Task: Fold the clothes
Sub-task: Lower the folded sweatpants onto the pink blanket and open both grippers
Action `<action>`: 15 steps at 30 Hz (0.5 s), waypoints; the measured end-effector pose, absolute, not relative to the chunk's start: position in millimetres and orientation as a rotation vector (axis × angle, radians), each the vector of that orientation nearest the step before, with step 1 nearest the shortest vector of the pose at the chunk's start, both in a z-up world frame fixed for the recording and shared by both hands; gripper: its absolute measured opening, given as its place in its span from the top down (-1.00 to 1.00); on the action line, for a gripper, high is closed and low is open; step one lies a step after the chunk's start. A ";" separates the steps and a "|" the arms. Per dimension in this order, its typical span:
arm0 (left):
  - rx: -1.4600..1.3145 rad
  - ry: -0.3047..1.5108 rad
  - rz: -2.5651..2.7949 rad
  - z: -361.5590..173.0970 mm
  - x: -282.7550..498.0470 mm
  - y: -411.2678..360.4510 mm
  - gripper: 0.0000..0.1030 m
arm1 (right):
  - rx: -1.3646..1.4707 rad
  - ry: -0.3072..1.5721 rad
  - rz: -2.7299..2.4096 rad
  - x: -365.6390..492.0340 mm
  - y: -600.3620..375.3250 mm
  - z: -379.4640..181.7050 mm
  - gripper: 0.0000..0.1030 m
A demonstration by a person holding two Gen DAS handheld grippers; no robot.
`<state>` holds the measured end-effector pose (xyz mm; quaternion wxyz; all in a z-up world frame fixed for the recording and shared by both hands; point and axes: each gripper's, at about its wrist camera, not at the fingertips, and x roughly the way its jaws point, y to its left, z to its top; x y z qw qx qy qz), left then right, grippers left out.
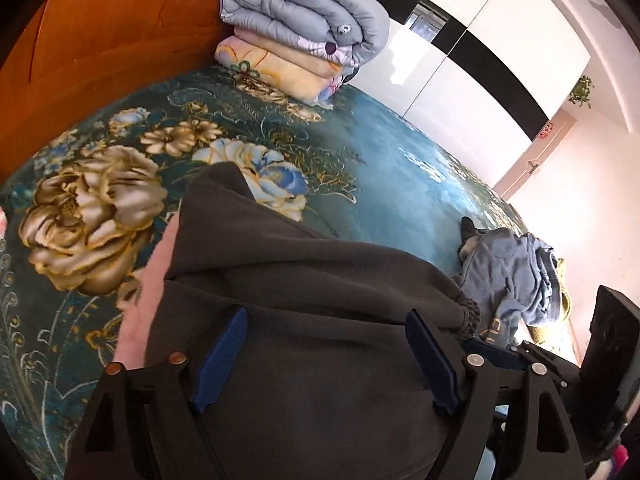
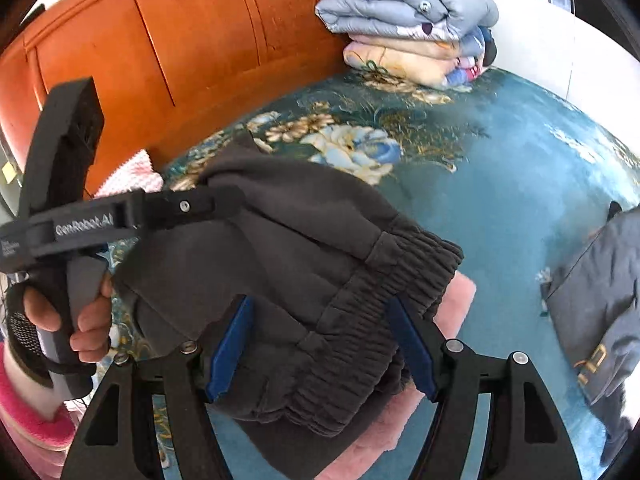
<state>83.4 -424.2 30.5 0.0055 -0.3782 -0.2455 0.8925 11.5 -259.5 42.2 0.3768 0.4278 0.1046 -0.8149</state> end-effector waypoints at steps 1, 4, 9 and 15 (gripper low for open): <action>-1.208 -0.743 2.797 27.4 80.7 -421.0 -0.70 | 1.112 0.254 -2.074 8.9 -259.5 40.7 -0.40; -1.268 -0.654 2.820 22.7 75.5 -411.4 -0.70 | 1.153 0.228 -2.055 4.2 -258.4 39.8 -0.40; -1.192 -0.711 2.876 28.6 89.9 -414.3 -0.71 | 1.054 0.160 -2.075 23.9 -245.6 50.3 -0.40; -0.985 -0.683 3.048 58.6 142.2 -408.8 -0.71 | 0.941 0.036 -2.096 43.9 -218.3 69.8 -0.39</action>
